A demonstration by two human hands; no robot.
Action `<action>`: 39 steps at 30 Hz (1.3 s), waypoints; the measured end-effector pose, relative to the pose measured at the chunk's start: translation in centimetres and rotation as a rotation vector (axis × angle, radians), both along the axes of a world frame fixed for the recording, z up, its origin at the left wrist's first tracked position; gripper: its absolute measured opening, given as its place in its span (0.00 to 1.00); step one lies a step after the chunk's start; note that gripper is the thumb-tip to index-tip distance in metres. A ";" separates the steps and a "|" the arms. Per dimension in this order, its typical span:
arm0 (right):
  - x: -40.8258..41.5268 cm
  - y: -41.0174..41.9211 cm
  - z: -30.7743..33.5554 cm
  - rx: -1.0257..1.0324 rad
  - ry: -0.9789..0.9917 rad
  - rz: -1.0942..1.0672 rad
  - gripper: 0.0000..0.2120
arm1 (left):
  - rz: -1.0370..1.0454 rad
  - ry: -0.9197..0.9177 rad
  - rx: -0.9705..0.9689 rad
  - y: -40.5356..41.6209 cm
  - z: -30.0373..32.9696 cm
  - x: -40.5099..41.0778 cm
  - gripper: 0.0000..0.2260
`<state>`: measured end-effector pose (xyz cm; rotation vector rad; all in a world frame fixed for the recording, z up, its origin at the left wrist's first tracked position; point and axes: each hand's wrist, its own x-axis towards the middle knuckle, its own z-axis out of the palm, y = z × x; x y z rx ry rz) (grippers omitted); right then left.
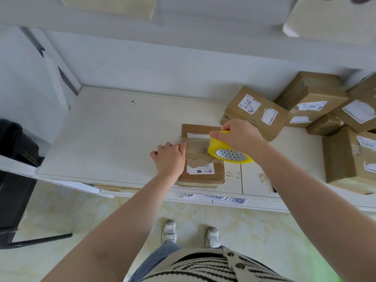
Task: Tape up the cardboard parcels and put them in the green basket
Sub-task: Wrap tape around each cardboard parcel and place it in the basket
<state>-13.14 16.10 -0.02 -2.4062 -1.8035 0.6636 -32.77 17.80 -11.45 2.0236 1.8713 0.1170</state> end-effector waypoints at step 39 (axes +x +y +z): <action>5.5 0.2 -8.3 -0.262 -0.011 -0.012 0.36 | -0.166 0.063 -0.092 1.8 -0.4 0.1 0.30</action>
